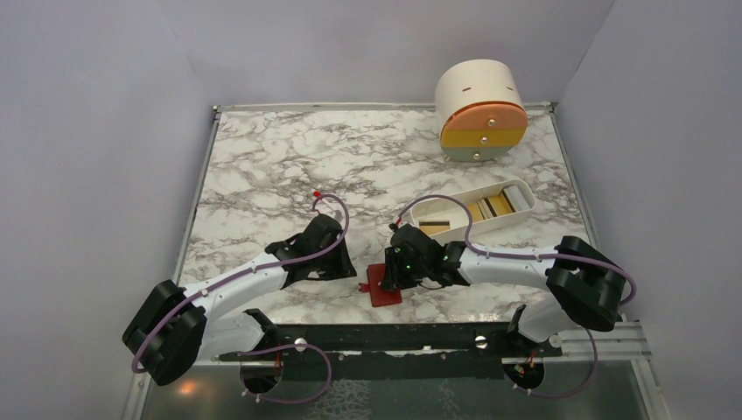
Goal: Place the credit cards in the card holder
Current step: Close the card holder at the center of the board.
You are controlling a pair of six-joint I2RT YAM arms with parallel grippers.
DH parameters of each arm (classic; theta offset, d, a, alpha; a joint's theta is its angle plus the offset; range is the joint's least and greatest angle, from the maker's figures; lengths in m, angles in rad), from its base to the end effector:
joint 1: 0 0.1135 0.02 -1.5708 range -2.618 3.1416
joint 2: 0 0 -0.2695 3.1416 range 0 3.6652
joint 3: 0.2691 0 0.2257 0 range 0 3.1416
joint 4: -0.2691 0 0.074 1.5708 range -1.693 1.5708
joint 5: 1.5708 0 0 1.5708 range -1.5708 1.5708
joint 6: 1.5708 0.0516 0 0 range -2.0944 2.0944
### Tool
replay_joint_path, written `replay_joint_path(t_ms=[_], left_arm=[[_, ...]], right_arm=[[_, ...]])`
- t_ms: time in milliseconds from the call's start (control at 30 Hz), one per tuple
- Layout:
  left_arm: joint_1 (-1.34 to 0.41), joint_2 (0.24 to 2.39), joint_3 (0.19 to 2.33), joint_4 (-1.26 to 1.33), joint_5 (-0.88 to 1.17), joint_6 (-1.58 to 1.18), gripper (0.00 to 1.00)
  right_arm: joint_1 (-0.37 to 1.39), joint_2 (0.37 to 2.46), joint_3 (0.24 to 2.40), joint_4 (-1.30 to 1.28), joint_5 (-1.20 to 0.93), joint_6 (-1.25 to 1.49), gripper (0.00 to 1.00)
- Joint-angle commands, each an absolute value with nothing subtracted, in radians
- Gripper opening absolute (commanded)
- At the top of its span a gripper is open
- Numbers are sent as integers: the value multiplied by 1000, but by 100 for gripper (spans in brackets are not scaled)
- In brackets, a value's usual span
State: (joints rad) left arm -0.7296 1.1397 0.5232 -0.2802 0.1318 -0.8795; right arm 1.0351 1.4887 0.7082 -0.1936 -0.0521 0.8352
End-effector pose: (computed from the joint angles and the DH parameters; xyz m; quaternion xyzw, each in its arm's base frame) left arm 0.1429 -0.1369 0.1837 -0.0488 0.9407 -0.2809 0.1840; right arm 0.1331 0.2295 0.1678 -0.1030 0.9500 0.2512 0.1544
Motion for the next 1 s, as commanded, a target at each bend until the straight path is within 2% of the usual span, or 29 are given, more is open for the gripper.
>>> replay_joint_path(t_ms=[0,167,433,600,767,967], left_arm=[[-726,1149,525,-353,95,-850,17],[-726,1157,474,-264,200,-871,8],[-726,1198,392,-38,371,-967,5],[-726,1195,394,17,384,-983,5],[-726,1203,399,51,385,-986,5],[-727,1227,399,76,386,-983,5]], right_arm=[[1046,1550,682,-282,30,831,25],[1047,1552,678,-272,25,838,25],[1052,1570,700,-297,38,834,25],[1054,1532,696,-261,39,841,26],[1053,1447,605,-66,26,861,26],[1054,1421,559,14,17,893,25]])
